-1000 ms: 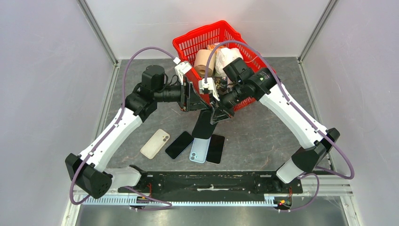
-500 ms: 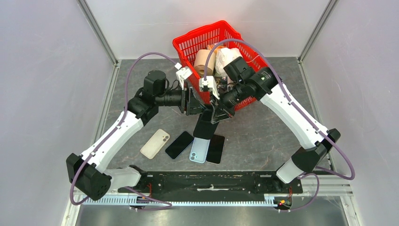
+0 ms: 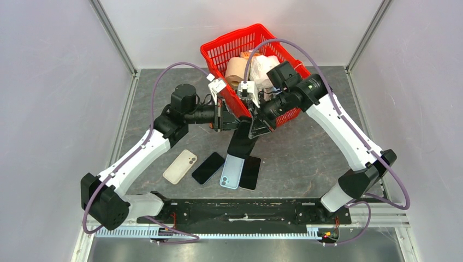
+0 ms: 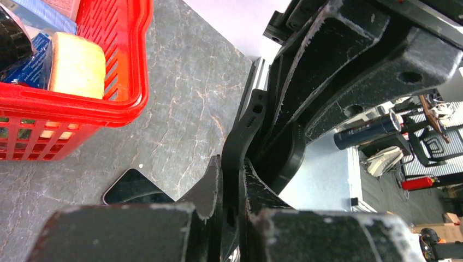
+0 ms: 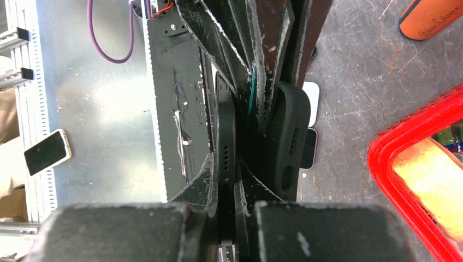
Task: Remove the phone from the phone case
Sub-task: Remove the phone case from the phone.
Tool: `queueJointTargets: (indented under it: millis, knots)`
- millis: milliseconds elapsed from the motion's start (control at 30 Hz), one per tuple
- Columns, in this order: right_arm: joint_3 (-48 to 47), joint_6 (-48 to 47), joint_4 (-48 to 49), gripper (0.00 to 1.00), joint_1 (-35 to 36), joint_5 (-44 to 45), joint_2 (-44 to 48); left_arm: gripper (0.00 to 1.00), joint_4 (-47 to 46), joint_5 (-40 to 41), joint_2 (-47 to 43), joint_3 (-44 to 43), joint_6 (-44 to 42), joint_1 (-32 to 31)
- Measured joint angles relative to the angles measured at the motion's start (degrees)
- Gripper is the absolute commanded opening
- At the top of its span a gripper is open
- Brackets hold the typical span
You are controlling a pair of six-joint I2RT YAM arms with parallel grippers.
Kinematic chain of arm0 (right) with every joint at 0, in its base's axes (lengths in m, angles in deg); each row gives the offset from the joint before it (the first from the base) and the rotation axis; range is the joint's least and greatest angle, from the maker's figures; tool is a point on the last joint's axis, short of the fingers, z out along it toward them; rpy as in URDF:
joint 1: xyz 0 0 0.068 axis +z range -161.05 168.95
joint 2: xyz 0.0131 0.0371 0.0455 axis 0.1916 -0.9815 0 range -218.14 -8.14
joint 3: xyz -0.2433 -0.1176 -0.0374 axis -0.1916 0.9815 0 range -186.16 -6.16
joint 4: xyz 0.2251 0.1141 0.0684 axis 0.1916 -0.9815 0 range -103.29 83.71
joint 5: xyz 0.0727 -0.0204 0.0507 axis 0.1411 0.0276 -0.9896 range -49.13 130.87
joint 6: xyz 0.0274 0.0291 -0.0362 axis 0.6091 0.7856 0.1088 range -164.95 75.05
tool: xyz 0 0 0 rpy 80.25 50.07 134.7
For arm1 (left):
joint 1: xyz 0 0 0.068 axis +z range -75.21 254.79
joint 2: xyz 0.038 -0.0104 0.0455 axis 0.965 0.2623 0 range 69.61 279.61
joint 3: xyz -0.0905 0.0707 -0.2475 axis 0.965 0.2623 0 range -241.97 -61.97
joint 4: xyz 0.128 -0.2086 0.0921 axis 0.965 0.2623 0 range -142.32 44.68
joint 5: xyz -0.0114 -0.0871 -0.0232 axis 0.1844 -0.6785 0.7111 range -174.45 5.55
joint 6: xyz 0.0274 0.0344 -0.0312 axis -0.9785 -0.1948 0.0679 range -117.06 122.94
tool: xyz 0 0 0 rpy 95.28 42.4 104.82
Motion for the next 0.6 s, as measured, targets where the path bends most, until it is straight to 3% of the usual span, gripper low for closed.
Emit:
queueJointTargets:
  millis: [267,600]
  knots:
    - [0.7,-0.9,-1.7,0.0,-5.4,-4.9,2.1,0.02,-1.9,5.5,1.0,0.3,2.3,-0.9]
    - [2.5,-3.0,1.5,0.0,-14.0,-11.7,16.3,0.02,12.6,11.6,8.0,0.0,2.5,-1.4]
